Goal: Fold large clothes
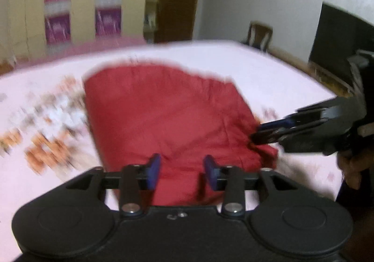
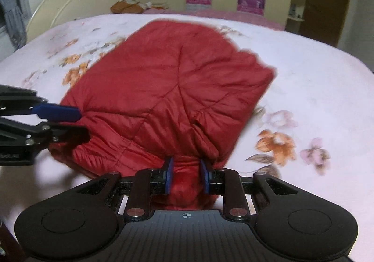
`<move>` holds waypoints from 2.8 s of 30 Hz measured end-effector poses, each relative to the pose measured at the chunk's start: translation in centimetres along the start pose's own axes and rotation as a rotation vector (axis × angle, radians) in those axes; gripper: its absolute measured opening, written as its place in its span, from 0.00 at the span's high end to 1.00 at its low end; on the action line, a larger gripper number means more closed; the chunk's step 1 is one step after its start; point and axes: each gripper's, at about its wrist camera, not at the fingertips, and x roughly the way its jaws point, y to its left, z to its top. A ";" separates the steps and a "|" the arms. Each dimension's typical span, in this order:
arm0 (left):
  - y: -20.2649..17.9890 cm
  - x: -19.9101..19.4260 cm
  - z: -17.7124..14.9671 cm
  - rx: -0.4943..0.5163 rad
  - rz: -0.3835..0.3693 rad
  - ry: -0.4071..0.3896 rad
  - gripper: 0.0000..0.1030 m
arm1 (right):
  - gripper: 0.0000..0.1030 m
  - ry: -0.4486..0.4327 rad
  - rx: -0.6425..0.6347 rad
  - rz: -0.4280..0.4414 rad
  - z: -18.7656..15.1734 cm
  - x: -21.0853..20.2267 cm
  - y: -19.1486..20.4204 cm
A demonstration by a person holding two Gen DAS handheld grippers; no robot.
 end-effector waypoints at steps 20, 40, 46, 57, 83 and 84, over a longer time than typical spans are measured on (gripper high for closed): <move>7.9 8.8 3.1 -0.193 0.006 0.044 0.49 | 0.79 -0.046 0.182 -0.017 5.6 8.8 -7.6; 10.7 14.4 9.4 -0.194 0.067 0.063 0.43 | 0.80 0.046 0.106 0.083 13.5 16.2 -5.5; 11.9 8.4 5.7 -0.287 0.009 0.045 0.15 | 0.16 -0.071 0.388 0.088 9.8 8.9 -13.3; 14.1 9.5 1.6 -0.598 -0.178 0.110 0.20 | 0.34 0.022 0.768 0.319 3.0 9.8 -17.0; 13.1 10.5 2.5 -0.585 -0.175 0.045 0.48 | 0.79 0.039 0.637 0.355 4.5 10.8 -13.7; 13.3 10.1 2.7 -0.582 -0.181 0.036 0.50 | 0.79 0.036 0.624 0.345 4.8 10.5 -13.3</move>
